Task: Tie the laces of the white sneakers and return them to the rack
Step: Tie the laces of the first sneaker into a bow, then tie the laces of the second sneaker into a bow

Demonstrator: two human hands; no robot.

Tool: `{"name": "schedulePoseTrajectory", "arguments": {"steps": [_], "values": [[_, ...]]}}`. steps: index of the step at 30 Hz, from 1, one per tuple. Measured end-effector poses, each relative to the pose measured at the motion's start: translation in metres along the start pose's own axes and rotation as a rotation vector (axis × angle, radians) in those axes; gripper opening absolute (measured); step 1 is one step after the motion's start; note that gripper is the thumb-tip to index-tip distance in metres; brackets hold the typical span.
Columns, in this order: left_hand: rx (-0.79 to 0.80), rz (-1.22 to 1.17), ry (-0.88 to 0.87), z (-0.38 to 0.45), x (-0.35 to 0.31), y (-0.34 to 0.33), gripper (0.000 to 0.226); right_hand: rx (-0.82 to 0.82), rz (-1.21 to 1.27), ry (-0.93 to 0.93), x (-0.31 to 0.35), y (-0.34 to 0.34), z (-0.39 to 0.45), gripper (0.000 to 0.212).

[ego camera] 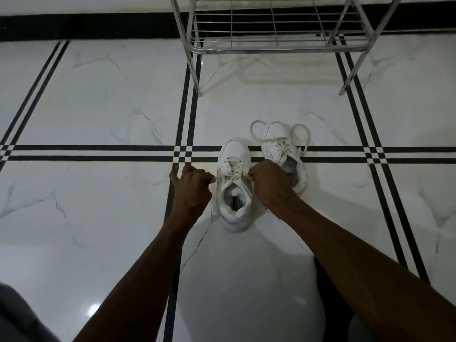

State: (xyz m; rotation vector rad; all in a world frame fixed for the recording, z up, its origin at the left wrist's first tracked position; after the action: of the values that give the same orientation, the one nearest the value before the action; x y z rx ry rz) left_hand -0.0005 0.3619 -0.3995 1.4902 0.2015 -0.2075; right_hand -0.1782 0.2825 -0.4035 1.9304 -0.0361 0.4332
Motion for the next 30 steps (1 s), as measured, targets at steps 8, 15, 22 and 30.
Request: {"name": "schedulePoseTrajectory", "arguments": {"steps": [8,15,22,30], "values": [[0.007,-0.784,0.267,0.001,-0.001,0.001,0.023,0.048,0.253,-0.185,0.002,0.007,-0.020,0.021],[-0.210,-0.570,0.364,0.015,0.010,0.020,0.031,0.103,0.486,-0.173,0.013,0.022,-0.019,0.035],[-0.224,-0.637,0.063,0.073,-0.093,0.021,0.020,-0.411,0.569,-0.325,-0.069,0.107,-0.013,0.012],[-0.032,-0.725,0.113,0.105,-0.147,-0.026,0.021,-0.113,0.611,-0.427,-0.104,0.079,0.000,0.035]]}}
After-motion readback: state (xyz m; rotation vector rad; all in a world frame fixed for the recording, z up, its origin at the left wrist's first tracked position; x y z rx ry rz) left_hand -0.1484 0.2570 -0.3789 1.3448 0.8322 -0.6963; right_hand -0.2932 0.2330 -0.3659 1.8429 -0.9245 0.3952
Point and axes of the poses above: each hand's wrist, its own z-axis towards the middle knuckle, its own y-axis out of the back of the hand, x = y × z, the point moved 5 cm from there along z, towards the middle knuckle, and after that the axes turned 12 degrees about -y, right-handed, at the moved point
